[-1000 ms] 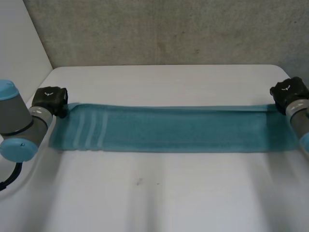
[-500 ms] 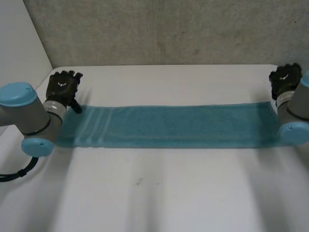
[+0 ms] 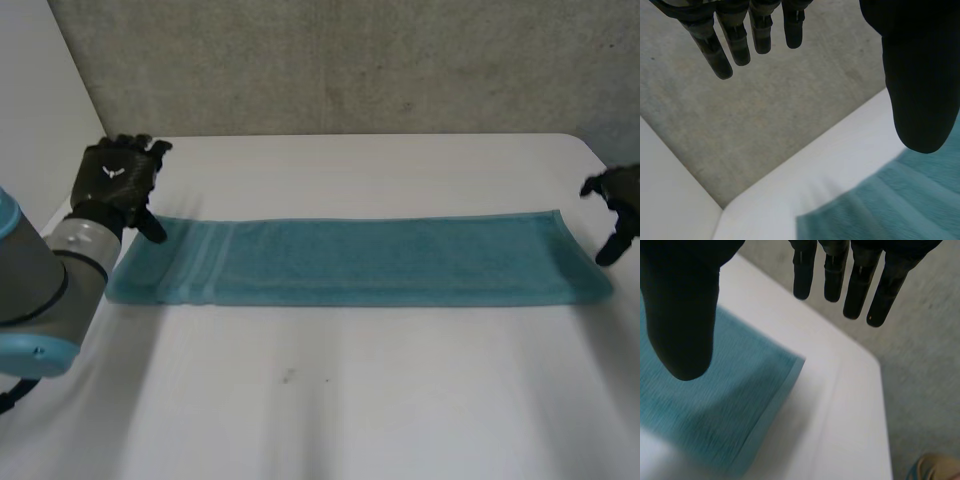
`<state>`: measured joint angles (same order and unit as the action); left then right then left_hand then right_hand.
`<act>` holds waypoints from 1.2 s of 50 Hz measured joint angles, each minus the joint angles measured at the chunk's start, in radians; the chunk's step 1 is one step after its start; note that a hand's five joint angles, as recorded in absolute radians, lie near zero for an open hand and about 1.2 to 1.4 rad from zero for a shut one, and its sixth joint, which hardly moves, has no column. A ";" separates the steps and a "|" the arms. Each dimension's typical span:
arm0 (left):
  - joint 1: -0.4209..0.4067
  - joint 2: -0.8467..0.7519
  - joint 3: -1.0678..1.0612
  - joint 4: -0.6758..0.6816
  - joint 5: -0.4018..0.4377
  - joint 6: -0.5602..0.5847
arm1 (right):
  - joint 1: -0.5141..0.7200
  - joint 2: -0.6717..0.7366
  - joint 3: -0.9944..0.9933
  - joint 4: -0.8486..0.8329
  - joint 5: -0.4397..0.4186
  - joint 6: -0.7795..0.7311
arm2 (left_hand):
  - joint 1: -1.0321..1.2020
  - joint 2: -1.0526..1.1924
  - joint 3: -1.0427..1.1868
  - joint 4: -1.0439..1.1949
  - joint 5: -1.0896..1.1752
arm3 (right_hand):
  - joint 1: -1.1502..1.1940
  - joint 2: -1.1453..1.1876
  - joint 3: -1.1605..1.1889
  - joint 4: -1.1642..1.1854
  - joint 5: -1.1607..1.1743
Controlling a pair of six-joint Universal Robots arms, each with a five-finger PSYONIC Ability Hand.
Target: Fold the laundry
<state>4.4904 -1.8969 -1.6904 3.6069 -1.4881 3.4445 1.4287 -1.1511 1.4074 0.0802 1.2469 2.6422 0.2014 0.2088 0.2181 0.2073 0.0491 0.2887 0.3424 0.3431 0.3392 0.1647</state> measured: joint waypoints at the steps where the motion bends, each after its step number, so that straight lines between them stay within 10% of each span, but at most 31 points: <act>1: -0.006 0.007 -0.017 0.000 0.000 -0.001 | -0.015 0.006 0.017 0.007 -0.012 -0.012 | 0.000 0.000 0.000 0.000 0.000 | 0.044 0.038 0.044 0.048 0.040; 20: -0.041 0.007 -0.078 0.003 -0.002 -0.004 | -0.092 0.180 0.054 -0.089 -0.120 -0.085 | 0.000 0.000 0.000 0.000 0.000 | 0.184 0.218 0.220 0.221 0.203; 35: -0.040 0.004 -0.080 0.003 -0.002 -0.004 | -0.099 0.236 0.021 -0.131 -0.107 -0.086 | 0.000 0.000 0.000 0.000 0.000 | 0.661 0.839 0.838 0.850 0.787; 51: -0.037 0.010 -0.094 0.010 -0.004 -0.004 | -0.258 0.261 -0.158 -0.131 0.164 -0.141 | 0.000 0.000 0.000 0.000 0.000 | 0.661 0.839 0.839 0.853 0.804; 60: -0.037 0.012 -0.094 0.010 -0.005 -0.004 | -0.232 0.237 -0.194 -0.128 0.165 -0.156 | 0.000 0.000 0.000 0.000 0.000 | 0.667 0.839 0.839 0.853 0.814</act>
<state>4.4538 -1.8852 -1.7843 3.6172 -1.4926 3.4407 1.1967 -0.9137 1.2132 -0.0479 1.4123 2.4864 0.2014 0.2088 0.2181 0.2073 0.0491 0.9556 1.1814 1.1824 1.1919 0.9792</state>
